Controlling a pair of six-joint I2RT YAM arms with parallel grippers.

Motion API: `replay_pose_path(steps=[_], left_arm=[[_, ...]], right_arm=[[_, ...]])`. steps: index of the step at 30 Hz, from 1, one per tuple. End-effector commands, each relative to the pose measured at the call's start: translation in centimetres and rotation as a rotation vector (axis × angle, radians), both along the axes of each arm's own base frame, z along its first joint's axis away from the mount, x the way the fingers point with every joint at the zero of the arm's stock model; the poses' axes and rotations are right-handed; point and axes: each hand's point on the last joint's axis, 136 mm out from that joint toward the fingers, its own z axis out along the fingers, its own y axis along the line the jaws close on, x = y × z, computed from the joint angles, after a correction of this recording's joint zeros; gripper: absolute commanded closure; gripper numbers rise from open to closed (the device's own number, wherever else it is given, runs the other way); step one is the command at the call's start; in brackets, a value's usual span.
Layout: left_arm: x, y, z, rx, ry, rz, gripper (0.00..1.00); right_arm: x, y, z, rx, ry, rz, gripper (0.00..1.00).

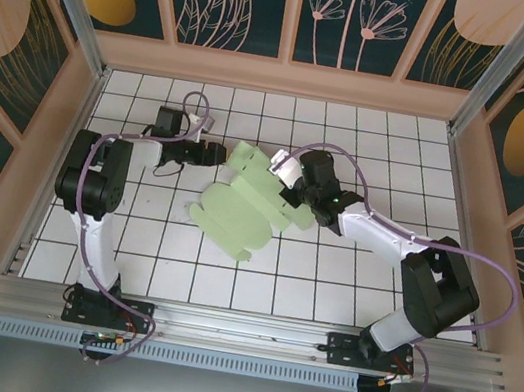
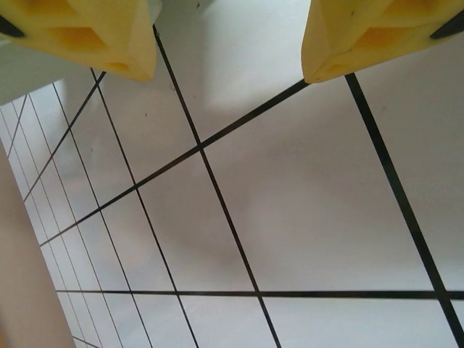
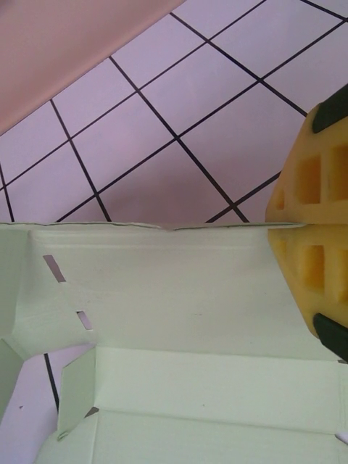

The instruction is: Fold the paper box

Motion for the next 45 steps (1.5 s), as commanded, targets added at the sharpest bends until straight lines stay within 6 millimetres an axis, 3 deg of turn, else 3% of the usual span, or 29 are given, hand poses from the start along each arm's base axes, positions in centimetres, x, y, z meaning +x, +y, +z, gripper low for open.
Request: replay_pose_path(steps=[1,8,21,29,45], left_arm=[[-0.7,-1.1,1.4,-0.044,-0.047,-0.063,0.45],[-1.8,-2.4,1.9,-0.059,-0.093,-0.126,0.43],[-2.3,-2.5,2.7,-0.057,-0.156,-0.16,0.39],[-2.4,-2.3,1.4,-0.036,-0.124,-0.149,0.38],[-3.0,-3.0,1.8,-0.058,-0.134,-0.158,0.39]], right_arm=[[0.6,0.4,0.7,-0.025,-0.028,-0.002,1.0],[-0.1,1.3,1.2,0.005,0.003,0.041,1.0],[1.1,0.2,-0.7,-0.171,-0.021,0.004,1.0],[2.2,-0.8,-1.7,-0.334,-0.188,-0.089,1.0],[2.6,-1.4,-0.8,-0.453,-0.436,-0.146,1.0]])
